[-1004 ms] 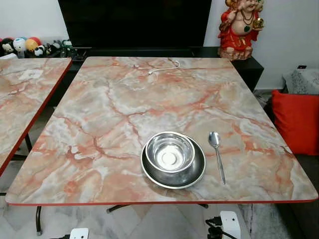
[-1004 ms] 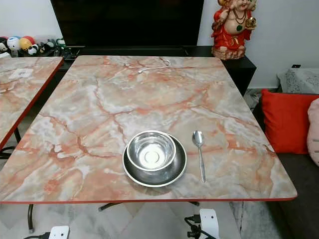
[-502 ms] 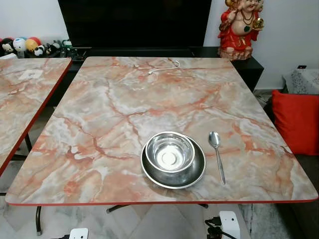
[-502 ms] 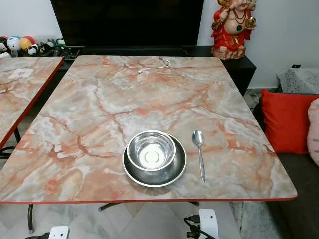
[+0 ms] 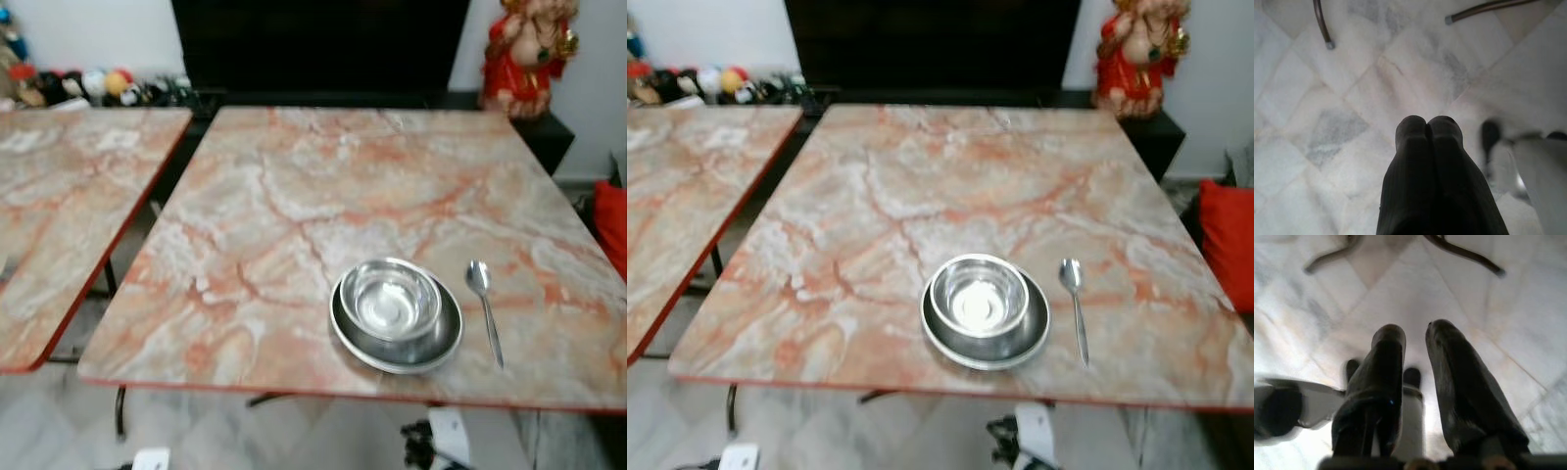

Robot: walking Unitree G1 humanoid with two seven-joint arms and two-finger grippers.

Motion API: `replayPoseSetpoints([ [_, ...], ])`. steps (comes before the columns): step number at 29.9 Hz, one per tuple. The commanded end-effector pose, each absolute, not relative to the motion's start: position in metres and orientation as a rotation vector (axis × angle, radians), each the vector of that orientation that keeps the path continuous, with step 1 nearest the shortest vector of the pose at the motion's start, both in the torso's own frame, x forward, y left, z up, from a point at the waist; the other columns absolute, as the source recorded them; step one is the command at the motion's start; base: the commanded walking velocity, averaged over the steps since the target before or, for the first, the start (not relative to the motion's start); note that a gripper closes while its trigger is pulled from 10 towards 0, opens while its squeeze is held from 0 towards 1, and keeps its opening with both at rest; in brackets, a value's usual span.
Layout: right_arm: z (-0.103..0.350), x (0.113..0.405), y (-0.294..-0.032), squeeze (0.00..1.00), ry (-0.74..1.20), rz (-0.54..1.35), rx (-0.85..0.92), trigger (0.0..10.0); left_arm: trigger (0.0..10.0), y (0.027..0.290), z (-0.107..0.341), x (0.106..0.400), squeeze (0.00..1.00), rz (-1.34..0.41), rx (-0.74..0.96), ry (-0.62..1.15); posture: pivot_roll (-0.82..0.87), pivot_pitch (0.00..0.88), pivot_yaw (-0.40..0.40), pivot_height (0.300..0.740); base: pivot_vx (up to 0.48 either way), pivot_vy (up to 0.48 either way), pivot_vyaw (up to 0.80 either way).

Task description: Setting the table

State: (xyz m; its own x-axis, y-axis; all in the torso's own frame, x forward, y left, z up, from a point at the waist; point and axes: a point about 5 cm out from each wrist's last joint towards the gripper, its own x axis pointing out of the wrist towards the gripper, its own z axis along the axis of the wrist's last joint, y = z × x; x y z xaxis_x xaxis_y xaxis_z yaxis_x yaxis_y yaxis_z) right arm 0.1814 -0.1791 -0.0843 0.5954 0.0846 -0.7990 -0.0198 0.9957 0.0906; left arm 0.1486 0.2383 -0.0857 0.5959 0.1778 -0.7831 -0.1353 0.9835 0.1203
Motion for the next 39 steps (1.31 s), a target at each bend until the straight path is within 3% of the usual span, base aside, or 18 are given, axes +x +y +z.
replayPoseSetpoints([
  [1, -0.0845, 0.1823, -0.1732, 0.0, 0.929, 0.068, 0.087, 10.0, 10.0, 0.2438, -0.0869, 0.143, 0.0, 0.2, 0.047, 0.937, -0.01, 0.0, 0.008, 0.74, -0.244, 0.39, 0.0],
  [24, -0.0843, 0.1829, -0.1719, 0.0, 0.925, 0.065, 0.098, 10.0, 10.0, 0.2439, -0.086, 0.1443, 0.0, 0.199, 0.055, 0.926, -0.01, 0.0, 0.006, 0.74, -0.258, 0.384, 0.0],
  [39, -0.0838, 0.1842, -0.1707, 0.0, 0.921, 0.062, 0.102, 10.0, 10.0, 0.2473, -0.0851, 0.145, 0.0, 0.211, 0.052, 0.928, -0.01, 0.0, 0.01, 0.74, 0.0, 0.0, 0.0],
])
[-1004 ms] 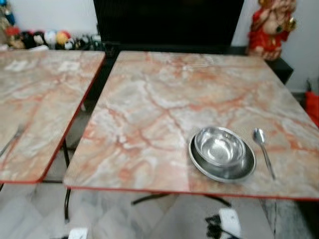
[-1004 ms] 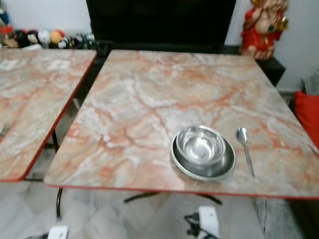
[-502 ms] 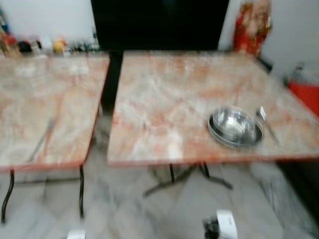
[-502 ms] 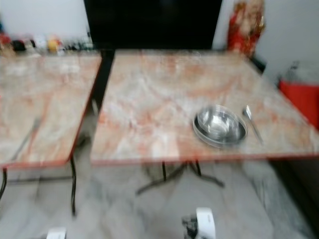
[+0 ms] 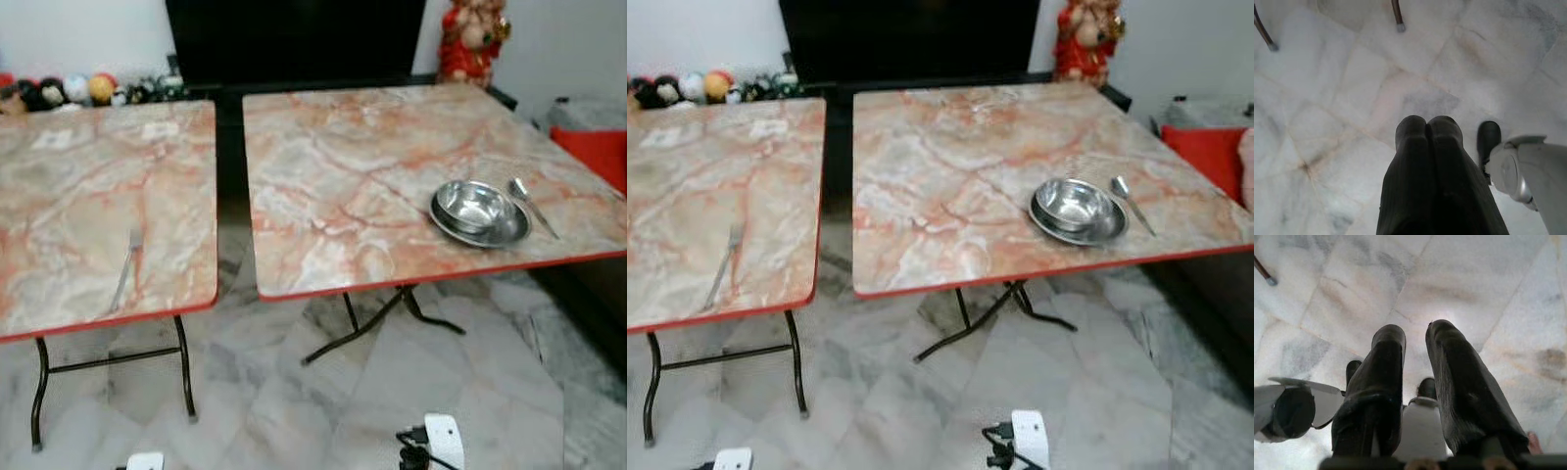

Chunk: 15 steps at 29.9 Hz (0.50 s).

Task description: Setting the table

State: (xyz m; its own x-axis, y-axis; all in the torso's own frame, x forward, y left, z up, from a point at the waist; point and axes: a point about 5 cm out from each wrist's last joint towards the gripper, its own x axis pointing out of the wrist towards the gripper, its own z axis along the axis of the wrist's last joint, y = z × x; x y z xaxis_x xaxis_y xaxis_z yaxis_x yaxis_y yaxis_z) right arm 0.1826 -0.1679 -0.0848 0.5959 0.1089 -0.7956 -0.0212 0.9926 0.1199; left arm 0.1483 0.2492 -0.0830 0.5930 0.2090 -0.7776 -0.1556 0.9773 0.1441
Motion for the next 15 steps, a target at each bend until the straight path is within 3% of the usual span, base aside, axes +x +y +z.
replayPoseSetpoints([
  [1, -0.0838, 0.1842, -0.1708, 0.0, 0.921, 0.062, 0.102, 10.0, 10.0, 0.2472, -0.0852, 0.1449, 0.0, 0.211, 0.054, 0.929, -0.01, 0.0, 0.01, 0.74, 0.0, 0.0, 0.0],
  [6, -0.0827, 0.1859, -0.1709, 0.0, 0.908, 0.072, 0.076, 10.0, 10.0, 0.248, -0.085, 0.145, 0.0, 0.212, 0.056, 0.931, -0.01, 0.0, 0.009, 0.74, 0.0, 0.384, 0.0],
  [11, -0.0818, 0.1873, -0.1701, 0.0, 0.898, 0.081, 0.078, 10.0, 10.0, 0.2486, -0.0853, 0.1442, 0.0, 0.215, 0.055, 0.936, -0.01, 0.0, 0.009, 0.74, 0.0, 0.48, 0.8],
  [15, -0.0817, 0.1877, -0.1702, 0.0, 0.898, 0.066, 0.096, 10.0, 10.0, 0.2491, -0.0854, 0.1437, 0.0, 0.216, 0.055, 0.939, -0.01, 0.0, 0.009, 0.74, 0.0, 0.48, 0.0],
])
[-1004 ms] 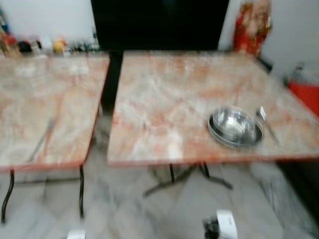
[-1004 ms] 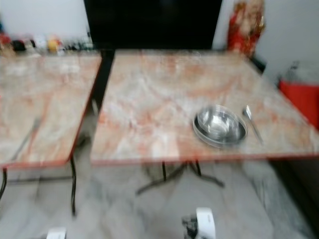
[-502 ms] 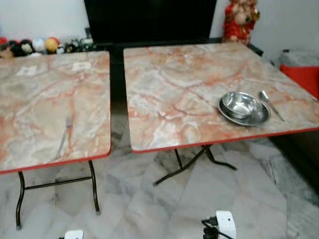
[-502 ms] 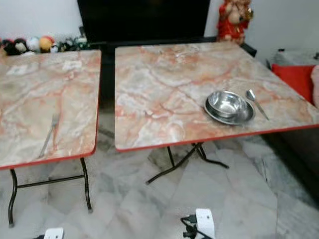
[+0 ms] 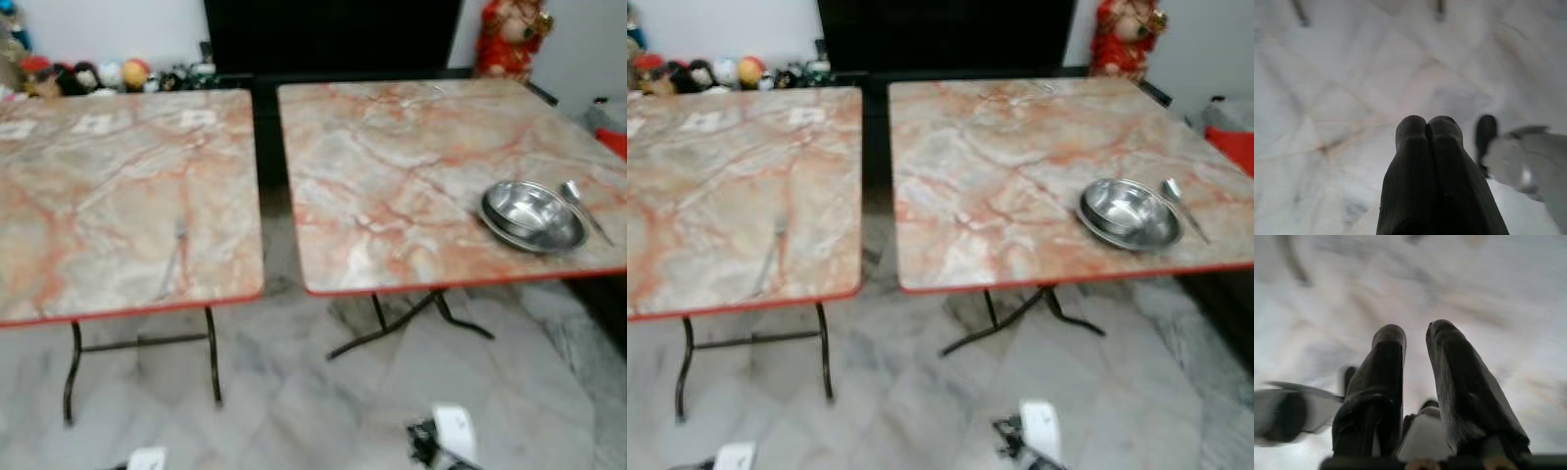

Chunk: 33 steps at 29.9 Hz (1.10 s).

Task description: Setting the table

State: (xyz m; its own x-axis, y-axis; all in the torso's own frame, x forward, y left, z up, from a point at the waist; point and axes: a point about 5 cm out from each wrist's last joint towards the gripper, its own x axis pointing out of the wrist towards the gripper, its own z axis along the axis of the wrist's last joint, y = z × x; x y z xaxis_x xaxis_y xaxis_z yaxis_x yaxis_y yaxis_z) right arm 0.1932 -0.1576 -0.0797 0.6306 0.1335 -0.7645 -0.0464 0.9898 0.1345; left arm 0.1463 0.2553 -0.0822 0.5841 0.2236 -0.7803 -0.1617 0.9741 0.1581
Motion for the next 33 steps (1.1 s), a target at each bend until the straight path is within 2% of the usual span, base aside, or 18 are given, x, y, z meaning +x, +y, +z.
replayPoseSetpoints([
  [1, -0.0817, 0.1878, -0.1702, 0.0, 0.898, 0.066, 0.097, 10.0, 10.0, 0.2492, -0.0854, 0.1437, 0.0, 0.216, 0.056, 0.939, -0.01, 0.0, 0.009, 0.74, 0.0, 0.48, 0.0],
  [9, -0.0813, 0.1885, -0.1695, 0.0, 0.894, 0.079, 0.075, 10.0, 10.0, 0.2505, -0.0853, 0.143, 0.0, 0.219, 0.057, 0.942, 0.0, 0.0, 0.01, 0.74, 0.0, 0.48, 0.0],
  [16, -0.0814, 0.1884, -0.1696, 0.0, 0.895, 0.076, 0.075, 10.0, 10.0, 0.251, -0.0855, 0.1425, 0.0, 0.221, 0.057, 0.945, 0.0, 0.0, 0.009, 0.74, 0.0, 0.48, 0.68],
  [26, -0.081, 0.1893, -0.1698, 0.0, 0.892, 0.068, 0.084, 10.0, 10.0, 0.2504, -0.0863, 0.141, 0.0, 0.223, 0.055, 0.952, 0.0, 0.0, 0.007, 0.74, 0.0, 0.48, 0.0],
  [33, -0.0807, 0.1899, -0.1697, 0.0, 0.89, 0.066, 0.084, 10.0, 10.0, 0.25, -0.0863, 0.1409, 0.0, 0.199, 0.079, 0.955, 0.0, 0.0, 0.008, 0.74, 0.0, 0.0, 0.0],
])
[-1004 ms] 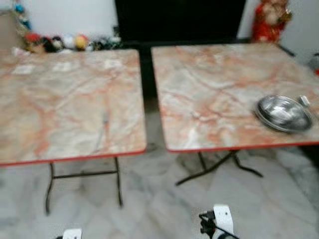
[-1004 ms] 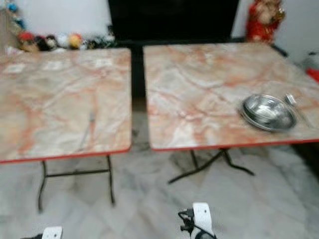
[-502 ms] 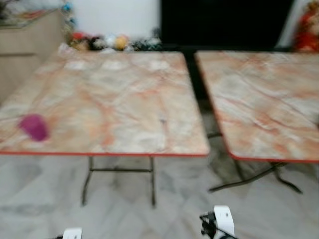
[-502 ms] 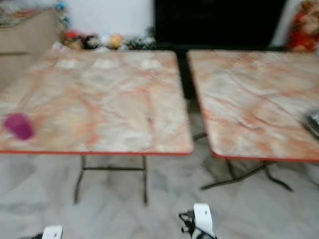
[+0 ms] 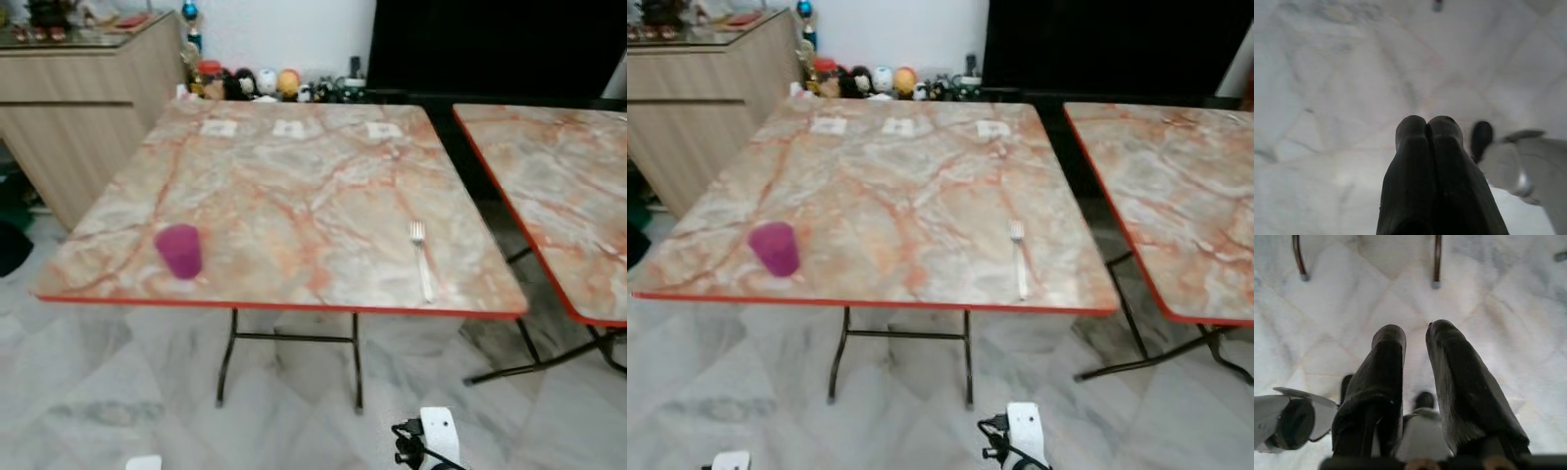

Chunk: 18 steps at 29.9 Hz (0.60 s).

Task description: Setting the table

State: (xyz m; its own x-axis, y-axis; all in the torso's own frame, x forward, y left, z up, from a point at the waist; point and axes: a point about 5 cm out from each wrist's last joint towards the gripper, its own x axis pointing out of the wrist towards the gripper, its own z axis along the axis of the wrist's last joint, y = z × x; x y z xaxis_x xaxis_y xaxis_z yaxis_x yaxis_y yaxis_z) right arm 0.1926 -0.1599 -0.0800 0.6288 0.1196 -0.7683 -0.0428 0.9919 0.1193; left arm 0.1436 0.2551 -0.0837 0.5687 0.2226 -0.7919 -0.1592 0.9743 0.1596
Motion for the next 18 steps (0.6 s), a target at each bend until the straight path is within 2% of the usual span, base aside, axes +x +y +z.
replayPoseSetpoints([
  [1, -0.0807, 0.1899, -0.1697, 0.0, 0.89, 0.066, 0.084, 10.0, 10.0, 0.2499, -0.0863, 0.1409, 0.0, 0.194, 0.085, 0.956, 0.0, 0.0, 0.008, 0.74, 0.0, 0.0, 0.0],
  [7, -0.0802, 0.1909, -0.1693, 0.0, 0.887, 0.067, 0.084, 10.0, 10.0, 0.2466, -0.0855, 0.1444, 0.0, 0.176, 0.107, 0.939, 0.0, 0.0, 0.007, 0.74, 0.0, -0.449, 0.0],
  [18, -0.0782, 0.1941, -0.1725, 0.0, 0.87, 0.045, 0.073, 10.0, 10.0, 0.2451, -0.0838, 0.1492, 0.0, 0.186, 0.095, 0.916, 0.0, 0.0, 0.004, 0.74, 0.0, 0.0, 0.0],
])
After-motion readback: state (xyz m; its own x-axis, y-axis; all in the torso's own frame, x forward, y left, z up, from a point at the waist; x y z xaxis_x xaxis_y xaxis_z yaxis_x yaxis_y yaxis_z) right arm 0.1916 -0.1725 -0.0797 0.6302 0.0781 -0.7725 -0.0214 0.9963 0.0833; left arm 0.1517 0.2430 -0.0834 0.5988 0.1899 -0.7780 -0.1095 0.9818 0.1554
